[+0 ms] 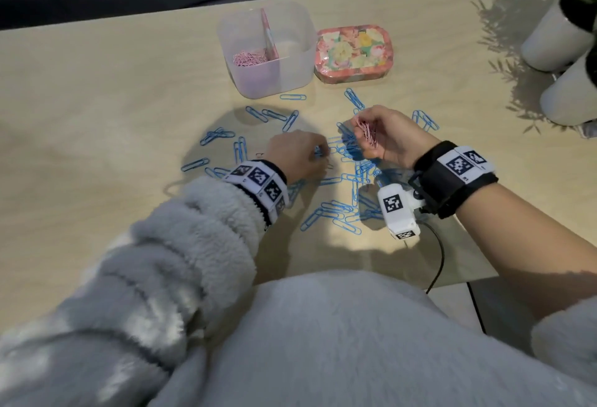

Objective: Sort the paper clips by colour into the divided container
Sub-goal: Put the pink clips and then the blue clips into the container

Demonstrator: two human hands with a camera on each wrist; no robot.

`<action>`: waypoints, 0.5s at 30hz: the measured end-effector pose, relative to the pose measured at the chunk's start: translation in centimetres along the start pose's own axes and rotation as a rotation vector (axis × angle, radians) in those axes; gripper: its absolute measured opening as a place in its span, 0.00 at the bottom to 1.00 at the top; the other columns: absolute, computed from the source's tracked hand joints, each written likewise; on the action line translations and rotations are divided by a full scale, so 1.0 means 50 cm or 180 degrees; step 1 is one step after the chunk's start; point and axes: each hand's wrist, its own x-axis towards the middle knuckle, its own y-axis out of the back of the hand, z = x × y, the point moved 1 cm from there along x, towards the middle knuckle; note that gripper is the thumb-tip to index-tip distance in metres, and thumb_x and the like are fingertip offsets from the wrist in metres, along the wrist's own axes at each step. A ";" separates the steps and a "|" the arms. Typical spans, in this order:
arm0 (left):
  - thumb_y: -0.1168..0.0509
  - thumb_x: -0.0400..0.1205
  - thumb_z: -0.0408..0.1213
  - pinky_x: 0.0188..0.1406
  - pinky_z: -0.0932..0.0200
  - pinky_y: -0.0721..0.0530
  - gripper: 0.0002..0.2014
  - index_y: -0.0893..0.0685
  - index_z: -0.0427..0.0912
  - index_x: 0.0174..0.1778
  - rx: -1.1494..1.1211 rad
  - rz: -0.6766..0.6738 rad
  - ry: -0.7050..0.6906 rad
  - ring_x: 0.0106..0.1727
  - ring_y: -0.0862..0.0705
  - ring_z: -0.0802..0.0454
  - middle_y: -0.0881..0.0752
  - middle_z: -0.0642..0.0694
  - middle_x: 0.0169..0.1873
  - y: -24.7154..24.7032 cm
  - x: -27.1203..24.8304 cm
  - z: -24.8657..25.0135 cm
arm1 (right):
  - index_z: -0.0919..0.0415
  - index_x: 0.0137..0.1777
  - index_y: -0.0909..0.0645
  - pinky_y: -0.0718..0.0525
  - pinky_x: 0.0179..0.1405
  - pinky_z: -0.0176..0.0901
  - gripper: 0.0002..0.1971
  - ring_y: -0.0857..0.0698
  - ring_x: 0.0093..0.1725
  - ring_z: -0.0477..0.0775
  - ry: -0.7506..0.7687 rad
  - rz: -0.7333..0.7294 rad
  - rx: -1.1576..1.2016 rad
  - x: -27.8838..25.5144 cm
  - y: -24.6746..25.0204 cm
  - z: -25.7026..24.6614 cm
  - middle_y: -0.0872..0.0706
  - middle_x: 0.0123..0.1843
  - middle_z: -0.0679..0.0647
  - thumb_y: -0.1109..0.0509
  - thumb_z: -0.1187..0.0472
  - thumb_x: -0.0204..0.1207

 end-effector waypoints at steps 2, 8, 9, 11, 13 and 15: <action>0.35 0.76 0.45 0.47 0.54 0.22 0.09 0.17 0.51 0.50 0.0339 -0.0107 -0.0164 0.53 0.15 0.43 0.13 0.46 0.49 -0.013 0.014 0.011 | 0.58 0.32 0.27 0.38 0.15 0.29 0.17 0.28 0.16 0.46 -0.0126 -0.0065 -0.0078 0.011 -0.014 -0.032 0.24 0.21 0.49 0.46 0.54 0.81; 0.41 0.82 0.43 0.52 0.47 0.21 0.13 0.24 0.38 0.56 0.0750 -0.0080 -0.0260 0.58 0.17 0.39 0.16 0.38 0.56 -0.036 -0.005 -0.003 | 0.61 0.36 0.24 0.19 0.20 0.30 0.13 0.17 0.21 0.41 0.0027 -0.0177 -0.0616 0.067 -0.099 -0.157 0.15 0.21 0.48 0.43 0.64 0.83; 0.42 0.82 0.42 0.52 0.46 0.21 0.13 0.25 0.37 0.57 0.0825 -0.0084 -0.0236 0.58 0.17 0.38 0.17 0.37 0.57 -0.039 -0.010 -0.006 | 0.62 0.37 0.23 0.15 0.24 0.31 0.13 0.15 0.22 0.42 0.0022 -0.0173 -0.0510 0.079 -0.121 -0.178 0.14 0.21 0.49 0.43 0.64 0.83; 0.44 0.83 0.41 0.52 0.45 0.21 0.14 0.25 0.35 0.58 0.0844 -0.0101 -0.0144 0.58 0.17 0.37 0.17 0.36 0.57 -0.043 -0.020 -0.009 | 0.64 0.35 0.24 0.12 0.33 0.37 0.14 0.14 0.26 0.48 0.0086 -0.0114 -0.0277 0.107 -0.170 -0.217 0.15 0.24 0.55 0.45 0.65 0.82; 0.45 0.84 0.38 0.53 0.45 0.21 0.13 0.25 0.34 0.59 0.0888 -0.0079 -0.0055 0.60 0.18 0.37 0.17 0.35 0.58 -0.045 -0.025 -0.008 | 0.62 0.32 0.28 0.14 0.32 0.42 0.16 0.20 0.28 0.53 0.0129 -0.0093 -0.0169 0.136 -0.216 -0.243 0.20 0.28 0.58 0.47 0.62 0.82; 0.49 0.86 0.36 0.55 0.45 0.21 0.13 0.25 0.35 0.61 0.1108 -0.0070 -0.0099 0.62 0.19 0.38 0.18 0.37 0.60 -0.044 -0.026 -0.004 | 0.61 0.33 0.31 0.26 0.30 0.42 0.16 0.30 0.28 0.53 0.0086 -0.0150 -0.0133 0.157 -0.254 -0.254 0.28 0.32 0.57 0.48 0.57 0.82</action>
